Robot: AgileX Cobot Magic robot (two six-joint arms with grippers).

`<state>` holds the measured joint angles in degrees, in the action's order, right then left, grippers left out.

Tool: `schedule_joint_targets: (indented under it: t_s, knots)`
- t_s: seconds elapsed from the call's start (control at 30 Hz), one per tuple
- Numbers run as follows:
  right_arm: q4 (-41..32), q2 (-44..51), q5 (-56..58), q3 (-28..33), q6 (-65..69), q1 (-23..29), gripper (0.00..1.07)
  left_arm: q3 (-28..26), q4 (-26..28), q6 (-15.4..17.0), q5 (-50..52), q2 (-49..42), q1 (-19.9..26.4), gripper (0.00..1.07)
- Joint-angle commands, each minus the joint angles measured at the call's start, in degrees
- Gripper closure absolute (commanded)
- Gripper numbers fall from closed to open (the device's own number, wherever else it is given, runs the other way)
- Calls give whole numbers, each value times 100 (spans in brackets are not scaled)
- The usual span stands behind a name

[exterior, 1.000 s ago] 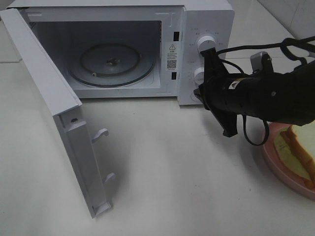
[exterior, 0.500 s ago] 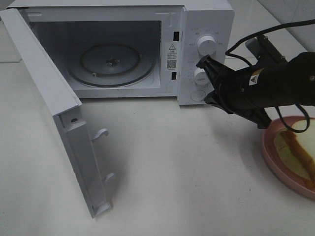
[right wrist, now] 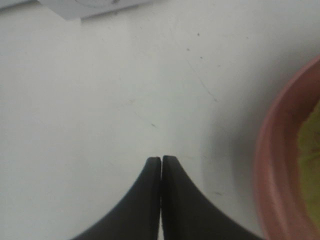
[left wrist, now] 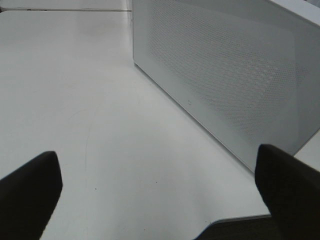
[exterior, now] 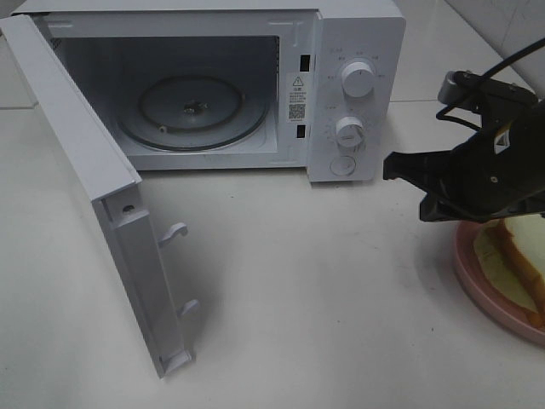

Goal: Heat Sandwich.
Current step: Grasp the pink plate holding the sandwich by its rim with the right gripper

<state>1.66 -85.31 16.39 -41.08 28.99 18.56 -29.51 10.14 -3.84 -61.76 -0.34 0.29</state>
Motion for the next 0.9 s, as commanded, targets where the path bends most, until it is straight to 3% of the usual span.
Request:
schedule_joint_targets:
  t_s: [0.03,0.23,0.33,0.37,0.4,0.47,0.5,0.53,0.6,0.9]
  knots:
    - [97,309,808,0,-1129,-126,107,6,34,29,29,-86,-29,9]
    - [103,573,1364,0,-1856,-241,99,6,34,29,29,-86,-29,9]
    - [115,665,1599,0,-2120,-241,83,6,34,29,29,-86,-29,9]
    - [115,682,1627,0,-2200,-241,63,6,34,29,29,-86,-29,9]
    - [115,682,1627,0,-2200,-241,63,6,34,29,29,-86,-29,9]
    - [120,693,1644,0,-2332,-241,36,6,34,29,29,-86,-29,9]
    - [120,693,1656,0,-2469,-241,18,6,34,29,29,-86,-29,9]
    - [120,693,1650,0,-2550,-241,9,6,34,29,29,-86,-29,9]
    - [120,693,1656,0,-2607,-241,4,6,34,29,29,-86,-29,9]
    - [155,693,1736,0,-2578,-241,7,6,34,29,29,-86,-29,9]
